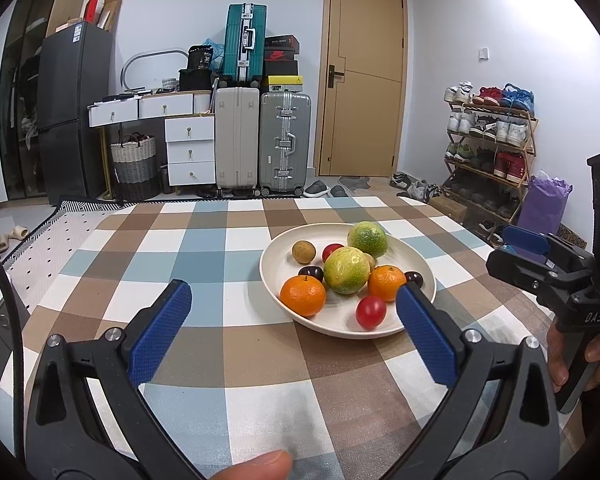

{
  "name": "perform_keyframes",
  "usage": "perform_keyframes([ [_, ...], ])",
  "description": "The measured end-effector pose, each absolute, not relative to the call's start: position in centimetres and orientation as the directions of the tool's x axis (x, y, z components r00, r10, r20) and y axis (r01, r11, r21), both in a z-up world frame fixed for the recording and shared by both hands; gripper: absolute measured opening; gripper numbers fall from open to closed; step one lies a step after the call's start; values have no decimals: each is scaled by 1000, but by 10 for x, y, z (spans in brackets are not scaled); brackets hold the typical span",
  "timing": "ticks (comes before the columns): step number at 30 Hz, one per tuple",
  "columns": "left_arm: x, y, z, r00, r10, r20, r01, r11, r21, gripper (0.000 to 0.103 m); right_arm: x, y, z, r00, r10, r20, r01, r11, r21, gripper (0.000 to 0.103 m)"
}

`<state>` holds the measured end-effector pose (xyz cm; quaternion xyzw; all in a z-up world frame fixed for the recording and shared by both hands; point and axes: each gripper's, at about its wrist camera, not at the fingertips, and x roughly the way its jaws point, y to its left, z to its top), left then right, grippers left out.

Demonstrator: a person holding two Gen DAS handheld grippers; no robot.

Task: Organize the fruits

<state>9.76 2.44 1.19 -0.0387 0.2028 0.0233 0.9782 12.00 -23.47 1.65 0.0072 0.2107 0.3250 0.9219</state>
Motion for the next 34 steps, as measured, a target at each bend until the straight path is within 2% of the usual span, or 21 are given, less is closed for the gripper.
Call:
perform_keyframes([
  [34,97,24,8,914,35,-404,-69,995,-68,102,120,-233,17,699,602,-386,-596,789,149,103],
])
